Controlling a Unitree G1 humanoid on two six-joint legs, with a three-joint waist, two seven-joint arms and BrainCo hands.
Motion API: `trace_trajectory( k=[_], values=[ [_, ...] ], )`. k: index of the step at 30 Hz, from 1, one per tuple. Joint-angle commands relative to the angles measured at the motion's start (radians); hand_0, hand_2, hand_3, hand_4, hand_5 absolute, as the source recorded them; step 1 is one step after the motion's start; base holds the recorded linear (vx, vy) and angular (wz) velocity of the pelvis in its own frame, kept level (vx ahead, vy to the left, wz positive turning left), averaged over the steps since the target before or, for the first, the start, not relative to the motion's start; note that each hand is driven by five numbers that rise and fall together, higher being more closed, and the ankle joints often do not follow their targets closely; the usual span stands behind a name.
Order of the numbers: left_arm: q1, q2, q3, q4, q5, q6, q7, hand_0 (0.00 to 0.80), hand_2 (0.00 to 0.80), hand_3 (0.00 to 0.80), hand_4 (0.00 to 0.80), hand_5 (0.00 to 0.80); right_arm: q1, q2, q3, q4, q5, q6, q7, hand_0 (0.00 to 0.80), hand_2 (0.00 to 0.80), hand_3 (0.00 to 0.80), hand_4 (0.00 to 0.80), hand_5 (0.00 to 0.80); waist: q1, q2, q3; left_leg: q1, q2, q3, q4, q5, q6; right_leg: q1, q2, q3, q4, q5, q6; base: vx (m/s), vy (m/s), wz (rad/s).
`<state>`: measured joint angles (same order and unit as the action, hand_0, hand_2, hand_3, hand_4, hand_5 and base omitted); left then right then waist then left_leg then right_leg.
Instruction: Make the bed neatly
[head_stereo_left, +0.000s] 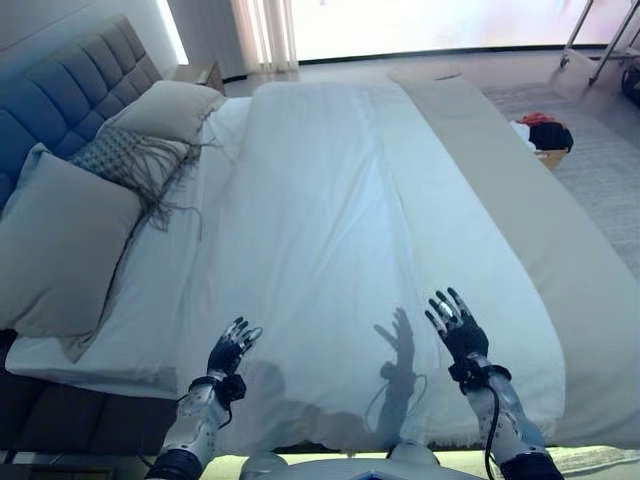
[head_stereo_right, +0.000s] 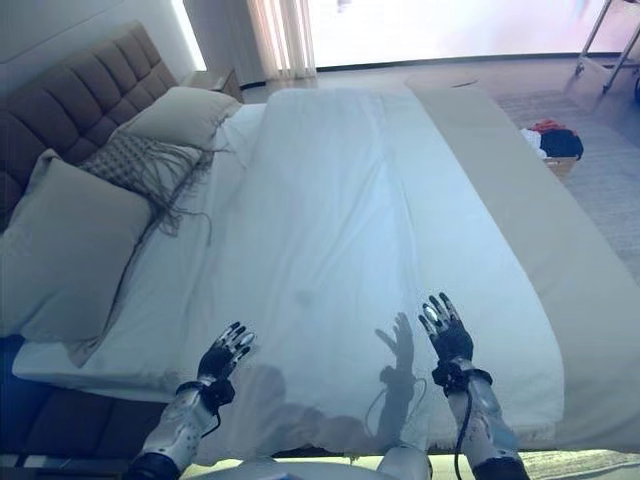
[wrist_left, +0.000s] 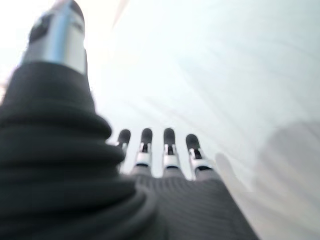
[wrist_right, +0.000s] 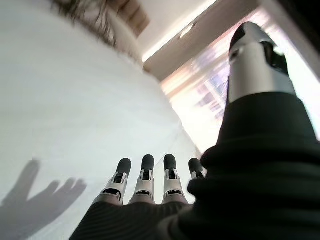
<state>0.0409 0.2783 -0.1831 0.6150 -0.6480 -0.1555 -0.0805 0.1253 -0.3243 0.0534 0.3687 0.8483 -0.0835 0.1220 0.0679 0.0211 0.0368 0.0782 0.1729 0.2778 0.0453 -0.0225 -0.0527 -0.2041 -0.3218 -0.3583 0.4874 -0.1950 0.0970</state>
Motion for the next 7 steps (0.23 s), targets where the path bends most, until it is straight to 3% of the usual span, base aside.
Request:
trace_trajectory(
  k=[1,7],
  values=[
    [-0.027,0.063,0.070,-0.120,-0.029,-0.013,-0.001,0.000,0.000,0.000,0.000,0.000,-0.028,0.063,-0.016,0.002,0.040,-0.068,0.070,0.000,0.000,0.000,0.000,0.000,0.020,-0.061,0.040,-0.004,-0.009,-0.015,0.023,0.017,-0.013,0.240,-0.032,-0.017,-0.456,0.352,0.136,0.000,0.000,0.00],
    [-0.006,0.054,0.080,-0.149,0.021,0.025,-0.001,0.000,0.000,0.000,0.000,0.000,-0.002,0.114,-0.011,0.044,0.129,-0.100,0.095,0.000,0.000,0.000,0.000,0.000,0.030,-0.062,0.037,0.014,-0.015,-0.020,0.025,0.005,-0.006,0.255,-0.044,-0.027,-0.447,0.355,0.141,0.011,0.001,0.00]
  ],
)
